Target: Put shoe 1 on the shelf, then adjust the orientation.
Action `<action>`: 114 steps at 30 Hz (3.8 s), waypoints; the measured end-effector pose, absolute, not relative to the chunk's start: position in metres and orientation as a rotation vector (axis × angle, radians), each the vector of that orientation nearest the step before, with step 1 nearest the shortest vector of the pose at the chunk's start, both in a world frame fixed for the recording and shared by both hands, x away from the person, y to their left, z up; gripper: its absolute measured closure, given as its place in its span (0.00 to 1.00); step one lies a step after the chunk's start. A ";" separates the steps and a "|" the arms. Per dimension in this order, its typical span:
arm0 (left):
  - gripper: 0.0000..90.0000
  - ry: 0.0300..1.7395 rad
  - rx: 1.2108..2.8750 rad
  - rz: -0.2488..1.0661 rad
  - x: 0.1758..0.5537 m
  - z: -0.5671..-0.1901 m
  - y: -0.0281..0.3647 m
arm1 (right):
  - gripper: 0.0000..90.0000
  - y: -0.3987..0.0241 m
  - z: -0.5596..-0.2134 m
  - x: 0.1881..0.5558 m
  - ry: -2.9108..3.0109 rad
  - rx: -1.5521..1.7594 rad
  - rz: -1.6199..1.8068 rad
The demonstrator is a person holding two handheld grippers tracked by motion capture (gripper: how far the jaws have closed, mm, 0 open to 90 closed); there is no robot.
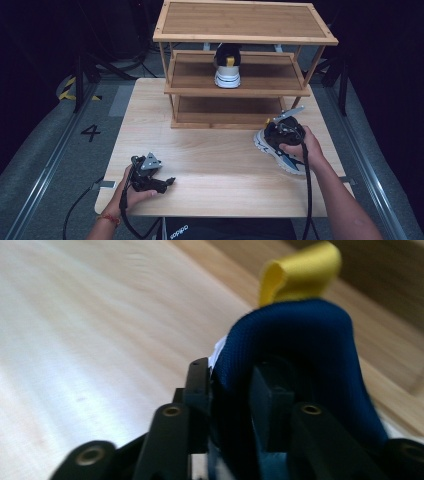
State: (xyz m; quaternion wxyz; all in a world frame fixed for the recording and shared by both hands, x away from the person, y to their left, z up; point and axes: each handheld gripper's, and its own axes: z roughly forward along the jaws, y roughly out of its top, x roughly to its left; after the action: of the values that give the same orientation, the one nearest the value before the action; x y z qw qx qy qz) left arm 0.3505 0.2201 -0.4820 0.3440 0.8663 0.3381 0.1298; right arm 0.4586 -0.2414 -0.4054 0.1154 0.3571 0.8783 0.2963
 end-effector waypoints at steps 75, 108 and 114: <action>0.17 0.866 2.249 0.318 0.349 -0.483 0.213 | 0.77 -0.216 -0.410 0.335 3.054 0.585 0.784; 0.17 0.848 2.261 0.314 0.351 -0.482 0.214 | 0.78 -0.238 -0.383 0.341 2.976 0.468 0.775; 0.17 0.855 2.260 0.315 0.351 -0.482 0.214 | 0.78 -0.237 -0.355 0.343 2.929 0.401 0.774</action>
State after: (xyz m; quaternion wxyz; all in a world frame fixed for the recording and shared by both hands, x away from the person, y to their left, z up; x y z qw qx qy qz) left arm 0.3509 0.2136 -0.4823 0.3451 0.8705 0.3293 0.1214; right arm 0.3430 -0.2374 -0.3552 0.0431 0.1310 0.9576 0.2530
